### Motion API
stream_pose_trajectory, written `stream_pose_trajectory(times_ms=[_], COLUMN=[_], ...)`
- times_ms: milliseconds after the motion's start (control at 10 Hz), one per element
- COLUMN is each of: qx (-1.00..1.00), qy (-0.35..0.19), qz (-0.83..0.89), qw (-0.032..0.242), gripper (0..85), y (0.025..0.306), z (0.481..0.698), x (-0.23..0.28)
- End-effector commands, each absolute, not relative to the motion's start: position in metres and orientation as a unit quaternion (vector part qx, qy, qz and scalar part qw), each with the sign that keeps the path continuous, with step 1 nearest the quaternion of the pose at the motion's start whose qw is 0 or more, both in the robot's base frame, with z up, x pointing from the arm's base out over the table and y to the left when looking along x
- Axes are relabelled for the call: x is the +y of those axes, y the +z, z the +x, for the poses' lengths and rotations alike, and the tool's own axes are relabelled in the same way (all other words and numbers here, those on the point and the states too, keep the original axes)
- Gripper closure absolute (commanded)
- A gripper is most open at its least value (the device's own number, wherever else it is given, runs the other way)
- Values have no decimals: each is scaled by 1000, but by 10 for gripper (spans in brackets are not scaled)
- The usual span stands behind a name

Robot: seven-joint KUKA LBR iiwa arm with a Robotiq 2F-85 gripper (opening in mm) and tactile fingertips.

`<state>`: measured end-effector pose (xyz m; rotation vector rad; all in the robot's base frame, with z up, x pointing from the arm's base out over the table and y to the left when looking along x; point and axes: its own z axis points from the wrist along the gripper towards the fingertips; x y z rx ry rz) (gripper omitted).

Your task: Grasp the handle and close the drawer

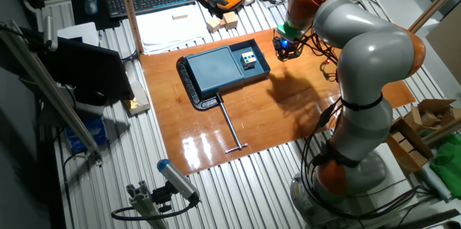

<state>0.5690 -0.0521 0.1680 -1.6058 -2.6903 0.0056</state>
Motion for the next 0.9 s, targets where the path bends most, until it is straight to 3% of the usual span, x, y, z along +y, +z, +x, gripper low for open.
stream_pose_trajectory(times_ms=[0,800], qx=[-854,-848], qy=[2,21], qz=[-520,-530], qw=[4,20], gripper=[843,843], y=[168,168], z=[569,569], x=[-52,-52])
